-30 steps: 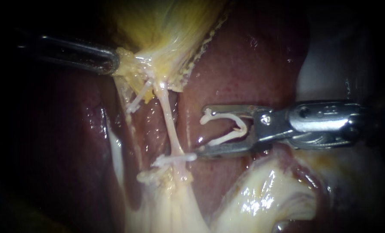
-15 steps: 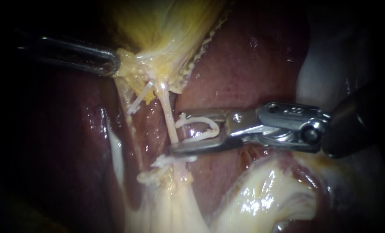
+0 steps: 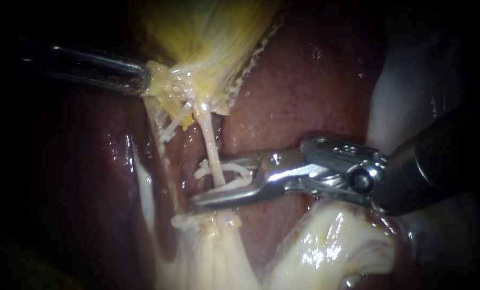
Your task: Clipping second clip right tube
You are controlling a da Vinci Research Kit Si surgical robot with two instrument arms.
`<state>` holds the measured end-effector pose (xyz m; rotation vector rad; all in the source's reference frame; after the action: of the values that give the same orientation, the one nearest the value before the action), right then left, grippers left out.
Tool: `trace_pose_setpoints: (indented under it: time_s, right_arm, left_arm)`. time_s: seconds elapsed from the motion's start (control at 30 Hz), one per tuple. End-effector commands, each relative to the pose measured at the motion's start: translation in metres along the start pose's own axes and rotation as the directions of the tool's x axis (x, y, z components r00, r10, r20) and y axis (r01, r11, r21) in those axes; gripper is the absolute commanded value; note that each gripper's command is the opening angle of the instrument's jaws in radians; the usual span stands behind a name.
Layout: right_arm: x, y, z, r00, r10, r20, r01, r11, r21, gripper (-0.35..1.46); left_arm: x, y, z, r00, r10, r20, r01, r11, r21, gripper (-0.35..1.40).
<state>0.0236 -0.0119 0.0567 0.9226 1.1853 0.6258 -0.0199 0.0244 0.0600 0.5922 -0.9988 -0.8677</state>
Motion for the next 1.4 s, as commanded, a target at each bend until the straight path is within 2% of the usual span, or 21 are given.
trace_pose_setpoints:
  time_s: [0.03,0.2,0.43,0.6,0.73,0.87,1.4]
  right_arm:
    - [0.0001,-0.0003,0.0001,1.0,0.001,0.001,-0.001,1.0,0.01,0.48]
    - [0.0003,-0.0013,0.0007,1.0,0.008,0.008,-0.008,0.998,0.068,0.48]
    - [0.0003,-0.0013,0.0003,1.0,0.017,-0.015,-0.017,0.999,0.037,0.37]
    - [0.0002,-0.0013,0.0,0.998,0.07,-0.003,-0.069,0.996,0.049,0.15]
    - [0.0001,-0.0014,-0.0002,0.996,0.092,0.008,-0.092,0.994,0.06,-0.14]
    - [0.0,-0.0013,-0.0003,0.993,0.115,0.011,-0.116,0.991,0.06,-0.35]
    - [-0.0006,-0.0003,-0.0005,0.991,0.128,0.029,-0.13,0.99,0.063,-0.35]
  left_arm:
    - [0.0,0.0,0.0,1.0,0.001,0.0,-0.001,1.0,0.001,-0.35]
    - [0.0003,-0.0001,0.0004,1.0,0.002,-0.002,-0.002,1.0,0.003,-0.35]
    - [0.0003,-0.0003,0.0005,1.0,0.002,-0.003,-0.002,1.0,0.007,-0.35]
    - [0.0003,-0.0003,0.0006,1.0,0.002,-0.003,-0.002,1.0,0.007,-0.35]
    - [0.0003,-0.0003,0.0006,1.0,0.002,-0.003,-0.002,1.0,0.007,-0.35]
    - [0.0004,-0.0003,0.0007,1.0,0.002,-0.004,-0.002,1.0,0.009,-0.35]
    - [0.0004,-0.0002,0.0008,1.0,0.002,-0.004,-0.002,1.0,0.009,-0.35]
